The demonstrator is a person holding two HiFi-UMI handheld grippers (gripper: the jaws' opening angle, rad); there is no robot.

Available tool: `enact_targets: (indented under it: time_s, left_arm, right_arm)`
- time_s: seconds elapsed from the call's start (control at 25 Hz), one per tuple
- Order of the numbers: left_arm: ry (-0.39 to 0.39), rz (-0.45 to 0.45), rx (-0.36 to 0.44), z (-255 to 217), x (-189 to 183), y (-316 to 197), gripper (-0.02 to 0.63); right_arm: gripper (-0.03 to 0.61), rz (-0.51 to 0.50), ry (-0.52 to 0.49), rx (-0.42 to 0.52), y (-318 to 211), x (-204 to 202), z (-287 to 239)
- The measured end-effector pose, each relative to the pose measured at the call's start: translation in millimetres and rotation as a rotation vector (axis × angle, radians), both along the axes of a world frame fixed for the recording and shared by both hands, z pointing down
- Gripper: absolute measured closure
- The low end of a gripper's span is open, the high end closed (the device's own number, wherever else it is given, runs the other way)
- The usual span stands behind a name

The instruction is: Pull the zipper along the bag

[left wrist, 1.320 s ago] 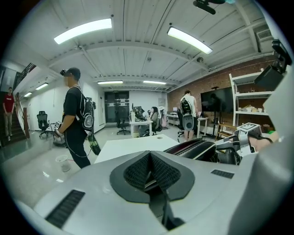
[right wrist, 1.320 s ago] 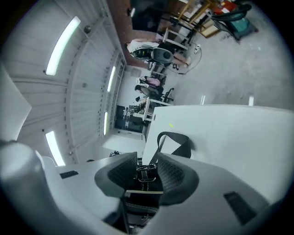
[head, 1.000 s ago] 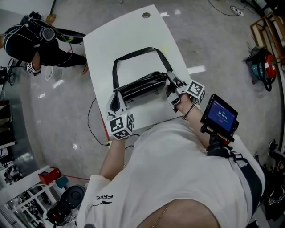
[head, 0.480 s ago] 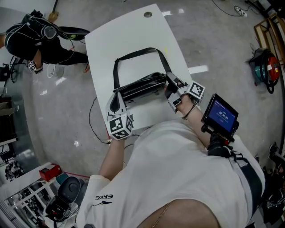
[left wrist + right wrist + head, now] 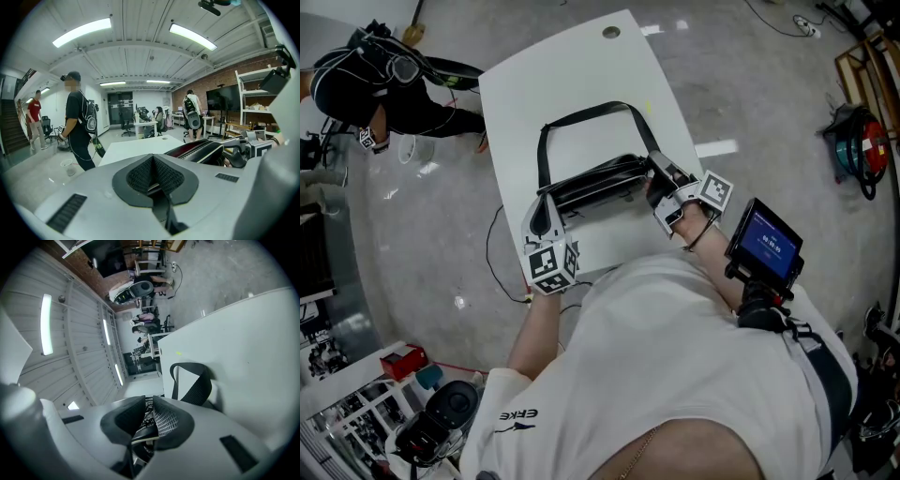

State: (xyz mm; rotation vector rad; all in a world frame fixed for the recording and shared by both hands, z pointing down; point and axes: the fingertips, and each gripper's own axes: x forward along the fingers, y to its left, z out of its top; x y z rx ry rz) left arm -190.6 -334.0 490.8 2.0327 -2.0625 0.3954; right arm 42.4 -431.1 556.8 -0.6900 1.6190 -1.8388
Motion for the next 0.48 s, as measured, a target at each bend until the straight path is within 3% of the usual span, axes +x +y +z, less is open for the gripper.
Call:
enact_targets:
  time_s: [0.48]
  left_arm:
    - [0.005, -0.024, 0.006, 1, -10, 1, 0.609]
  right_arm:
    - [0.543, -0.068, 0.062, 0.126, 7, -11, -17]
